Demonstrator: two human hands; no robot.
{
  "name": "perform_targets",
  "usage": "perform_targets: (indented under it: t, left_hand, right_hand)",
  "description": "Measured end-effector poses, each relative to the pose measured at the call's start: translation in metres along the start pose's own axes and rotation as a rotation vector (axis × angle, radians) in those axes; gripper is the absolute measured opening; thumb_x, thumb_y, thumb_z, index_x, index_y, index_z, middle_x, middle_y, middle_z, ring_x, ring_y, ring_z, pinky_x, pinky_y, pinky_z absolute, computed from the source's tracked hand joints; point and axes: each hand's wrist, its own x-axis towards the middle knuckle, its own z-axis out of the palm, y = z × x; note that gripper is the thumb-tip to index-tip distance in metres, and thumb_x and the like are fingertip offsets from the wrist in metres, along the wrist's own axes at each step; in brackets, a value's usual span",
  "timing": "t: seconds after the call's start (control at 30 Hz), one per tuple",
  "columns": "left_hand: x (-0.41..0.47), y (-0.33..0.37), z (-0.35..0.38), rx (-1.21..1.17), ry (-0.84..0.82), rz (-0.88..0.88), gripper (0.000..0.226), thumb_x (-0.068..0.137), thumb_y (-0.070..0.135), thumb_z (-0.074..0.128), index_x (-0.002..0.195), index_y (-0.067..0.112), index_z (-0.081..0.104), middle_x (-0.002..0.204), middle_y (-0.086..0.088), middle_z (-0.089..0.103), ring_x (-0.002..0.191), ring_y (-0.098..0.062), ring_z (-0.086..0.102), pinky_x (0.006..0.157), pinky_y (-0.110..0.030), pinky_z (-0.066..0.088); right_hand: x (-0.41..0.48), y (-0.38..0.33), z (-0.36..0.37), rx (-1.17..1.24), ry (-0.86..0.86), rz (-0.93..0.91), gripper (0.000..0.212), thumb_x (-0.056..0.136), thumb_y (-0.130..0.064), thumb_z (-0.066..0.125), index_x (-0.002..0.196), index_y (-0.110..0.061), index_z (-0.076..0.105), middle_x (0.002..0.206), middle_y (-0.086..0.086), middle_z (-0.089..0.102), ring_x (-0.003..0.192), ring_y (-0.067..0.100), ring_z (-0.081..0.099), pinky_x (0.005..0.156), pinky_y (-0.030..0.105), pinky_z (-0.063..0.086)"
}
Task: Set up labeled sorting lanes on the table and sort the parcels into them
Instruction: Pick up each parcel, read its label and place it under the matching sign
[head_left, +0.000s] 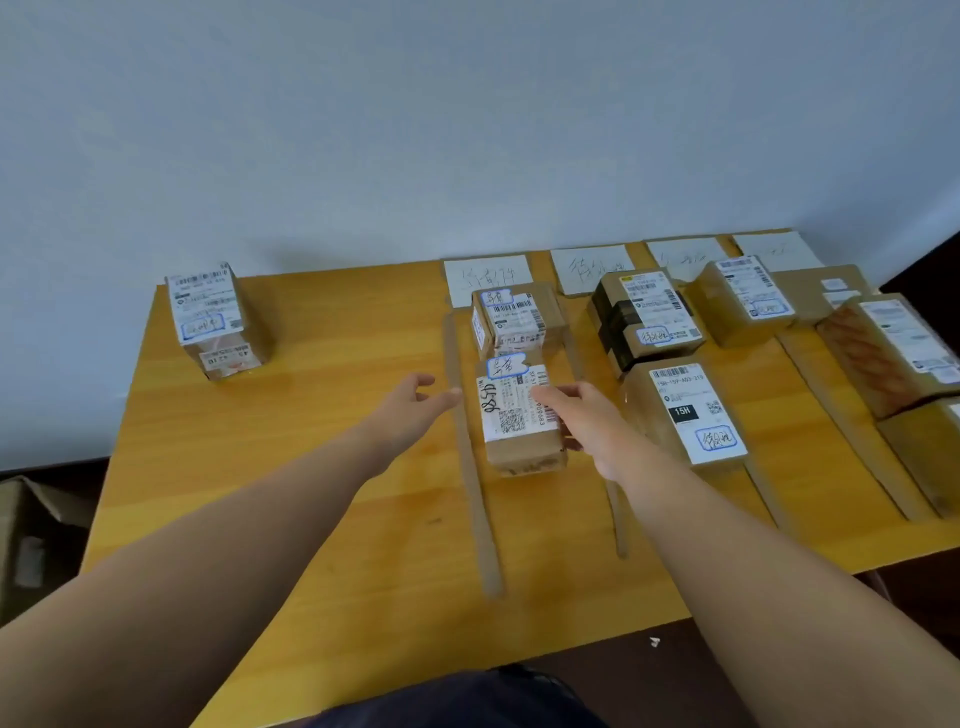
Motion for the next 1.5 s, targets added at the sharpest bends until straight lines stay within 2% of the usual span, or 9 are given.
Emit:
perform_targets:
  t: [0.3,0.43,0.63,0.83,1.0,1.1,1.2,1.4,1.5]
  left_hand:
    - [0.025,0.01,0.019,-0.002,0.095,-0.041,0.053,0.095,0.043,0.052,0.14,0.02,0.037,0.118,0.002,0.046,0.107,-0.02,0.045,0.087,-0.032,0.032]
    - [0.038,0.013,0.018,-0.005,0.12,-0.062,0.052,0.095,0.042,0.052,0.14,0.02,0.037,0.12,0.002,0.046,0.108,-0.018,0.042,0.088,-0.032,0.031]
    - [0.049,0.015,0.016,-0.003,0.119,-0.084,0.052,0.095,0.041,0.051,0.141,0.02,0.037,0.121,0.001,0.045,0.109,-0.02,0.043,0.09,-0.033,0.032]
    - [0.052,0.015,0.011,0.022,0.118,-0.076,0.052,0.095,0.043,0.05,0.14,0.021,0.037,0.123,0.001,0.046,0.11,-0.021,0.044,0.091,-0.033,0.033]
    - [0.048,0.015,-0.001,0.04,0.142,-0.035,0.048,0.096,0.04,0.05,0.139,0.02,0.039,0.123,0.0,0.047,0.108,-0.019,0.043,0.089,-0.032,0.033]
    - [0.043,0.015,-0.013,0.061,0.146,0.002,0.046,0.096,0.04,0.05,0.136,0.02,0.041,0.125,-0.001,0.05,0.107,-0.019,0.046,0.087,-0.032,0.034]
    - [0.036,0.012,-0.03,0.111,0.164,0.048,0.043,0.097,0.037,0.05,0.135,0.018,0.043,0.123,-0.002,0.053,0.104,-0.019,0.049,0.083,-0.03,0.036]
    - [0.016,-0.003,-0.09,0.176,0.242,0.086,0.042,0.097,0.034,0.05,0.135,0.017,0.044,0.123,-0.001,0.053,0.102,-0.018,0.052,0.079,-0.029,0.039]
    - [0.008,-0.016,-0.134,0.203,0.305,0.099,0.046,0.095,0.034,0.054,0.136,0.016,0.043,0.129,-0.003,0.053,0.111,-0.019,0.052,0.084,-0.031,0.042]
  right_hand:
    - [0.05,0.018,-0.032,-0.022,0.007,0.093,0.048,0.089,-0.036,0.065,0.126,-0.014,0.046,0.113,0.009,0.066,0.091,0.017,0.062,0.064,0.027,0.046]
    - [0.069,0.019,-0.029,-0.008,0.014,0.109,0.042,0.092,-0.034,0.06,0.125,-0.014,0.046,0.109,0.008,0.066,0.097,0.021,0.064,0.079,0.036,0.054]
    - [0.08,0.016,-0.023,-0.046,0.048,0.064,0.029,0.095,-0.032,0.055,0.118,-0.016,0.046,0.093,-0.002,0.063,0.079,0.009,0.06,0.06,0.025,0.047]
    - [0.082,0.011,-0.016,-0.19,0.109,0.001,0.034,0.097,-0.033,0.053,0.122,-0.011,0.048,0.114,0.007,0.065,0.086,0.014,0.061,0.057,0.022,0.046]
    - [0.075,0.002,-0.011,-0.409,0.225,-0.078,0.03,0.096,-0.029,0.053,0.12,-0.012,0.048,0.103,0.002,0.06,0.082,0.014,0.059,0.052,0.022,0.045]
    - [0.071,-0.004,-0.006,-0.632,0.351,-0.238,0.02,0.093,-0.026,0.054,0.111,-0.015,0.053,0.099,-0.002,0.054,0.092,0.019,0.06,0.064,0.032,0.056]
    - [0.063,-0.014,0.008,-0.708,0.402,-0.376,0.017,0.093,-0.024,0.054,0.108,-0.017,0.057,0.102,-0.001,0.054,0.1,0.02,0.056,0.074,0.037,0.057]
    - [0.045,-0.038,0.069,-0.656,0.32,-0.508,0.011,0.092,-0.017,0.055,0.102,-0.016,0.059,0.105,-0.001,0.056,0.101,0.017,0.053,0.081,0.031,0.05]
    - [0.038,-0.051,0.111,-0.616,0.232,-0.526,0.02,0.092,-0.015,0.054,0.111,-0.014,0.058,0.112,0.0,0.055,0.107,0.016,0.051,0.083,0.027,0.042]
